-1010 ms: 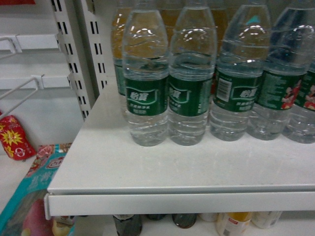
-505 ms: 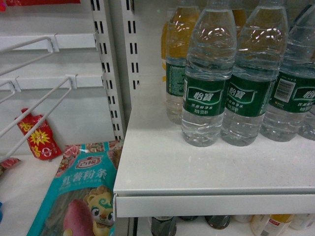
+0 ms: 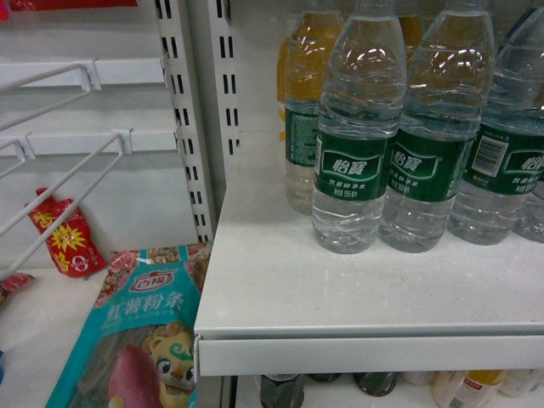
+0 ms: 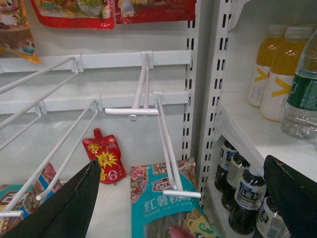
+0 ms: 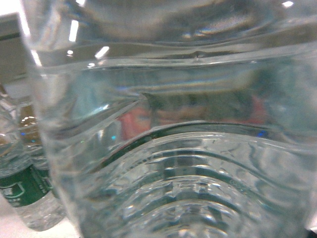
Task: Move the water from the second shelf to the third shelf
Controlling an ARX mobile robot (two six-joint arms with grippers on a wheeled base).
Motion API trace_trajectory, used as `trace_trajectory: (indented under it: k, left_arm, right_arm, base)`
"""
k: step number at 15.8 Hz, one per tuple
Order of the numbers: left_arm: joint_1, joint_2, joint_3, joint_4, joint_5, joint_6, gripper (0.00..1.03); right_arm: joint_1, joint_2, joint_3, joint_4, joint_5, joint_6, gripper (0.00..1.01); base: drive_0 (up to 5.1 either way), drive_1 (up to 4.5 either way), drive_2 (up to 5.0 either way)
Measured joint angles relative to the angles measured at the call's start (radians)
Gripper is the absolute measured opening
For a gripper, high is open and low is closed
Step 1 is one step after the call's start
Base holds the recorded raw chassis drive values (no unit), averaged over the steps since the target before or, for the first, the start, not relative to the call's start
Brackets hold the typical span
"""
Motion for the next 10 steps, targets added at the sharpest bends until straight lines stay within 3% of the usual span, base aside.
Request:
trace_trajectory:
  k: [1, 2, 5, 10]
  left_arm:
    - [0.000, 0.000, 0.000, 0.000, 0.000, 0.000, 0.98]
    - [0.000, 0.000, 0.000, 0.000, 0.000, 0.000, 0.98]
    - [0.000, 0.000, 0.000, 0.000, 0.000, 0.000, 0.98]
    - [0.000, 0.000, 0.000, 0.000, 0.000, 0.000, 0.98]
  right_arm:
    - [0.022, 0.040, 0.011, 0.065, -0.128, 0.029, 0.41]
    - [0.113, 0.077, 0.028, 0.043, -0.130, 0.021, 0.41]
    - [0.212, 0.198, 0.032, 0.105, -0.086, -0.013, 0.41]
    - [0.223, 0.467, 0.058, 0.282, -0.027, -0.031, 0.41]
  base:
    - [0.0, 0.00, 0.0]
    - [0.0, 0.00, 0.0]
    - [0.0, 0.00, 0.0]
    - [0.0, 0.00, 0.0]
